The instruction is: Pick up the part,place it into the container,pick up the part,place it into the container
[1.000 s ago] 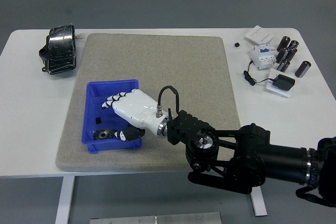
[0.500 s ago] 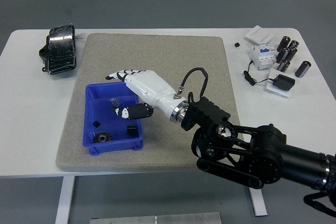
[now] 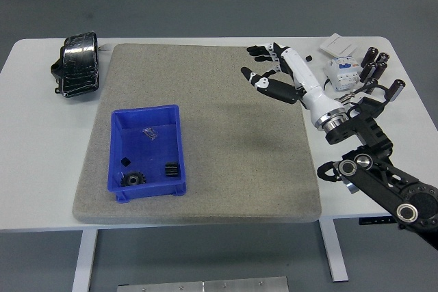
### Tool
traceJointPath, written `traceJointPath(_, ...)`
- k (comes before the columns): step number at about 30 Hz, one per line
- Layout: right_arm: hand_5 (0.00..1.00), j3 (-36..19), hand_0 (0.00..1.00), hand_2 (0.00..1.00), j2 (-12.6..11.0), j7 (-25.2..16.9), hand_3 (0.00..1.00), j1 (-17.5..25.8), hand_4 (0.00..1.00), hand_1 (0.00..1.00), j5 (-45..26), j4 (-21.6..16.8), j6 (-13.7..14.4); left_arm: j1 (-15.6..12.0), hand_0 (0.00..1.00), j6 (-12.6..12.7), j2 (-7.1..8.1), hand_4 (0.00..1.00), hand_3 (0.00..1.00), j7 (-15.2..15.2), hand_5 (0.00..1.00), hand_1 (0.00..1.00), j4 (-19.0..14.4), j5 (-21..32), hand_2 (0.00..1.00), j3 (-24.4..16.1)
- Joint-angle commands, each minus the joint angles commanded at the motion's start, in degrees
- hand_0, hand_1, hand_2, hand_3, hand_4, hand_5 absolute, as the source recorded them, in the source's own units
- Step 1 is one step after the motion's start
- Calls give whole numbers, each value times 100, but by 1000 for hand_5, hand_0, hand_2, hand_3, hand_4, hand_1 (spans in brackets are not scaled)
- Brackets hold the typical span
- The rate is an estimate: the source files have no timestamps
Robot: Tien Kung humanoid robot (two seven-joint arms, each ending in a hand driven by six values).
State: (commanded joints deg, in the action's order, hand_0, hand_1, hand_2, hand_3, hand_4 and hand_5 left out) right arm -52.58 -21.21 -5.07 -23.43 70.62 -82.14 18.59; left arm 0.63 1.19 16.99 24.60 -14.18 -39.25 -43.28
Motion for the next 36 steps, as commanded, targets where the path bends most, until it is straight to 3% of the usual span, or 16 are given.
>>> traceJointPath(1, 428, -114, 556, 726, -22, -56, 689, 85, 754, 718, -125, 26, -33, 1, 694, -1, 3, 725, 578, 1, 291, 677, 0, -3, 658, -1)
traceJointPath(2, 436, -267, 629, 723, -49, -137, 687, 205, 758, 713, -290, 78, -78, 1, 694, -2, 8, 725, 578, 6, 291, 677, -1, -10, 658, -6)
traceJointPath(12, 444, -1452, 648, 732, 58, -558, 683, 1031, 763, 715, -1730, 612, -346, -54, 694, 28, 6, 725, 579, 12, 290, 677, -6, 40, 658, -18)
traceJointPath(14, 446, -1514, 688, 739, 95, -584, 685, 1061, 767, 736, -1906, 627, -362, -63, 694, 37, -9, 725, 584, 6, 290, 677, -6, 72, 658, -12)
traceJointPath(36, 474, -1736, 740, 739, 120, -566, 689, 1063, 774, 735, -2041, 392, -664, -81, 694, 80, 11, 725, 591, 32, 288, 677, -12, 105, 659, -71)
